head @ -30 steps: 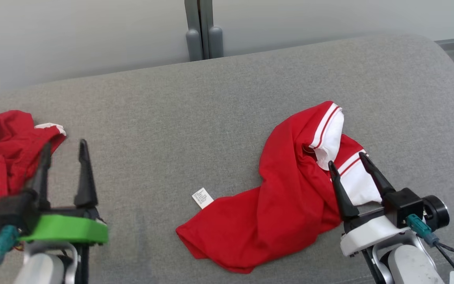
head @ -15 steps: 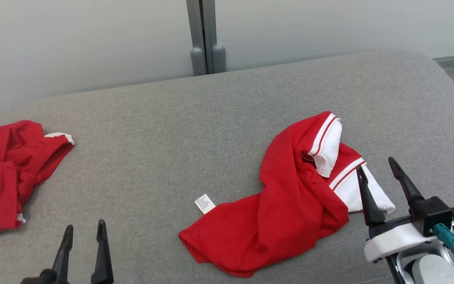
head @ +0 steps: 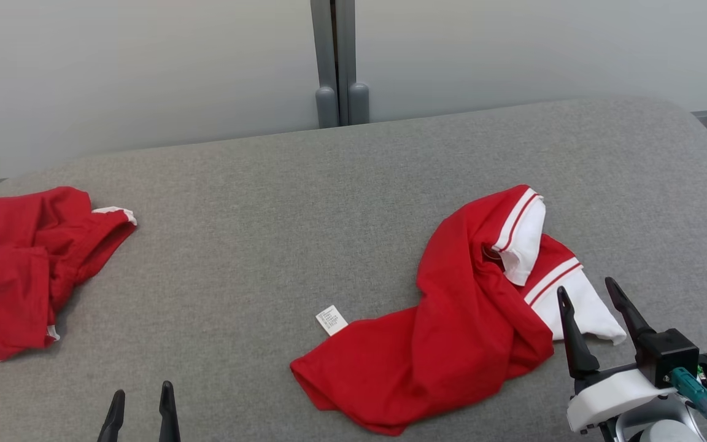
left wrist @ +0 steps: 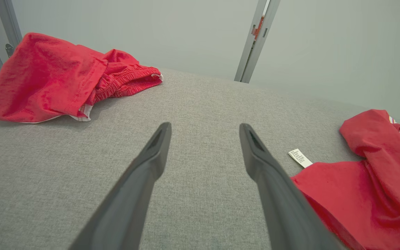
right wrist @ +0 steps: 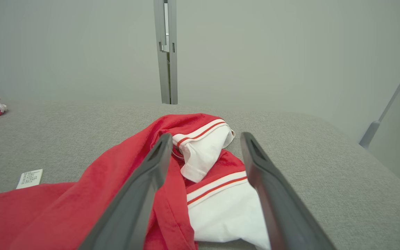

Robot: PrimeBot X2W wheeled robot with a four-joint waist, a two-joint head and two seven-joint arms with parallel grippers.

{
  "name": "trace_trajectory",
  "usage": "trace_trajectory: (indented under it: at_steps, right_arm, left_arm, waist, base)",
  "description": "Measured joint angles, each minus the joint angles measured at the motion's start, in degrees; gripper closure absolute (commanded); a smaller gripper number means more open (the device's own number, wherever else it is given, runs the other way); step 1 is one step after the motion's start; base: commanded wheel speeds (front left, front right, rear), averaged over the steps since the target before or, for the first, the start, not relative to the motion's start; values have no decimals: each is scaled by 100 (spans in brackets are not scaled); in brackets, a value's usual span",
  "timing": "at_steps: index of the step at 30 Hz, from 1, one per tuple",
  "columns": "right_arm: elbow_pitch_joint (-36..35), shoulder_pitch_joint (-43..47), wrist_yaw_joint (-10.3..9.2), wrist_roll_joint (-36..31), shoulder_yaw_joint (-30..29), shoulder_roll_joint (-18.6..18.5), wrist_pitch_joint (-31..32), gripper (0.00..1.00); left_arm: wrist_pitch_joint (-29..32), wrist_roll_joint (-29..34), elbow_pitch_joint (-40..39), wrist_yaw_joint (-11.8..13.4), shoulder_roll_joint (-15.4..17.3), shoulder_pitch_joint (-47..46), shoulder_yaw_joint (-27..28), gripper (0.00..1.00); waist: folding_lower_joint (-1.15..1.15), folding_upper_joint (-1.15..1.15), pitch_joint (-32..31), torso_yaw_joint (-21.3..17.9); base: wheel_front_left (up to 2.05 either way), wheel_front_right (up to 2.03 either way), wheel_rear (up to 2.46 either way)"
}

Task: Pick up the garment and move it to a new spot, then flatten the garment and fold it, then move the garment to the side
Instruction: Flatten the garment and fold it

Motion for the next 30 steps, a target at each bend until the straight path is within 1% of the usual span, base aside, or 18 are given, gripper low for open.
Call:
trace_trajectory:
  at_steps: [24,27,30]
  right_arm:
    - [66,-5,0,44,69,41,0,0]
    - [63,-8,0,47,62,42,0,0]
    - [59,-35,0,46,74,42,0,0]
  left_arm:
    - [0,47,108,-9,-5,-19,-80,0]
    - [0,36,134,-10,-5,-47,-190,0]
    - [0,-20,255,-10,-3,-201,-463,0]
  waist:
    - [0,0,57,-69]
    - [0,0,82,-82]
    - [0,0,122,-103]
  base:
    - [0,0,0]
    - [0,0,0]
    - [0,0,0]
